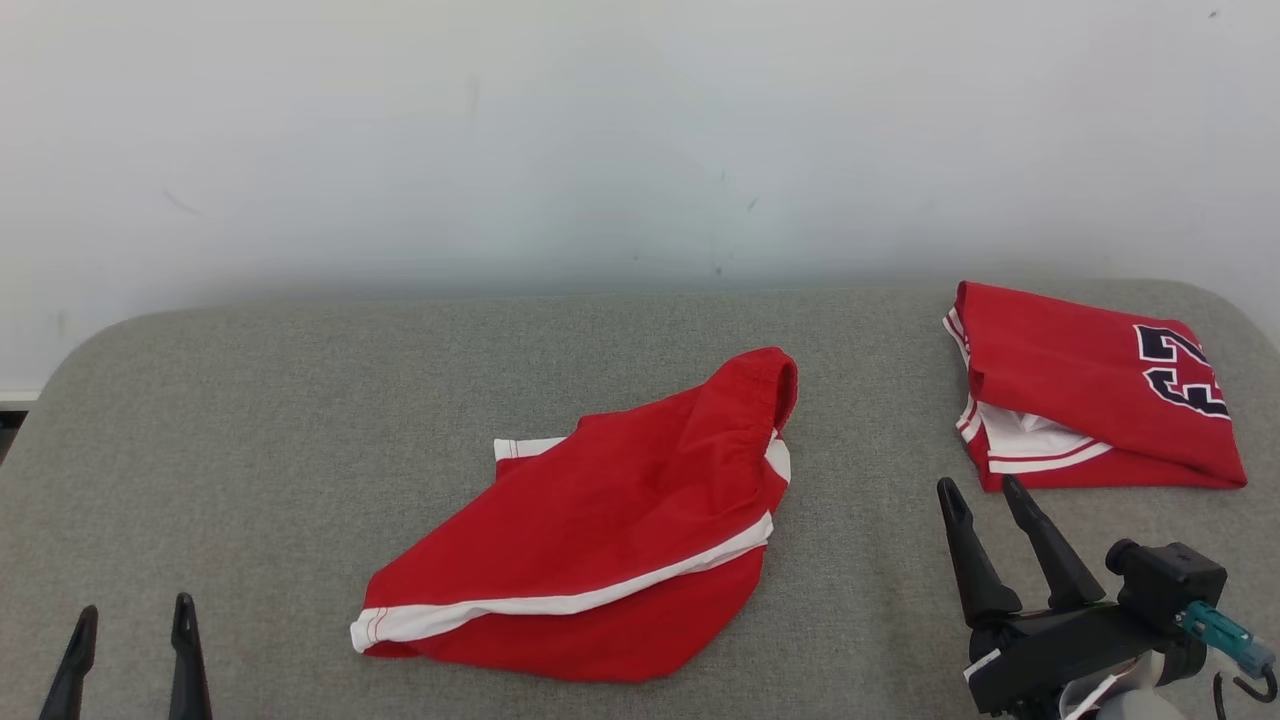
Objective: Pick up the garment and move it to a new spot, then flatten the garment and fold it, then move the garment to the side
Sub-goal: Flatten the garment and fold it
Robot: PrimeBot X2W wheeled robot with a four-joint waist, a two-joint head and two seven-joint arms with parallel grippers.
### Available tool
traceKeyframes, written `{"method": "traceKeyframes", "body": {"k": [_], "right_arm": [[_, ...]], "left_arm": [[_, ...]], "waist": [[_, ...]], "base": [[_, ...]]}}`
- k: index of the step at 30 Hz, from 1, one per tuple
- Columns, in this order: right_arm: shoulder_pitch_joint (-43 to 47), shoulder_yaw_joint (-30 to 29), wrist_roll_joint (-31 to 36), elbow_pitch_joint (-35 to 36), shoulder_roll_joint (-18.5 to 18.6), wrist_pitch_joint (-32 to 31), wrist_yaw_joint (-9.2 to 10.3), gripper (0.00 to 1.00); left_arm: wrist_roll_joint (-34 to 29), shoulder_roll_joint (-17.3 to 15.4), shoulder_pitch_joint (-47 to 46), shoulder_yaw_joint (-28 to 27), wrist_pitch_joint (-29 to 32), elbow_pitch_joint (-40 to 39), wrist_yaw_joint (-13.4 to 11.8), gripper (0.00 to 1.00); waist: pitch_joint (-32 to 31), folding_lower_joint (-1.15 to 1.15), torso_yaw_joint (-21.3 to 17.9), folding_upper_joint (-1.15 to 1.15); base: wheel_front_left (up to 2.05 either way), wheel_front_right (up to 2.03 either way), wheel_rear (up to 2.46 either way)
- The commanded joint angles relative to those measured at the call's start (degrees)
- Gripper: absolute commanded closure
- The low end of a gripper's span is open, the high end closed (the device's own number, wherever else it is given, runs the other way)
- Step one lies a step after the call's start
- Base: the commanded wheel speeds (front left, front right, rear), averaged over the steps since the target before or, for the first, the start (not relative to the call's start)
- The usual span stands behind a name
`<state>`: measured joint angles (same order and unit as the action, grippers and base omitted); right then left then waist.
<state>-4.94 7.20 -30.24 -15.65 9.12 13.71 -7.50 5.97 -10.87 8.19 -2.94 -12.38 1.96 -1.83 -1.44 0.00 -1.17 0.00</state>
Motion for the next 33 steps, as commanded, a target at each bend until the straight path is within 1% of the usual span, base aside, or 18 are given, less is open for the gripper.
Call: {"method": "traceKeyframes", "body": {"k": [1,18,33], "right_arm": [[-0.62,0.04,-0.41,-0.15,0.32,0.55,0.04,0.00],[-1.13,0.63,1.23,-1.50,1.27,1.05,0.04,0.00],[-1.13,0.68,3.23,-2.06,1.61,0.04,0.04,0.00]], "left_arm": [[0.54,-0.42,-0.64,-0.07,-0.20,-0.21,-0.18,0.00],[1.14,-0.83,-0.48,0.45,0.26,-0.29,-1.13,0.00],[1.37,-1.26,-0.83,1.71,0.69,-0.01,-0.94,0.00]], "waist": [[0.02,0.00,-0.02,0.00],[-0.23,0.00,0.06,0.00],[-0.32,0.00,0.48,0.00]], "base": [[0.00,0.00,0.00],[0.00,0.00,0.00],[0.00,0.00,0.00]]}}
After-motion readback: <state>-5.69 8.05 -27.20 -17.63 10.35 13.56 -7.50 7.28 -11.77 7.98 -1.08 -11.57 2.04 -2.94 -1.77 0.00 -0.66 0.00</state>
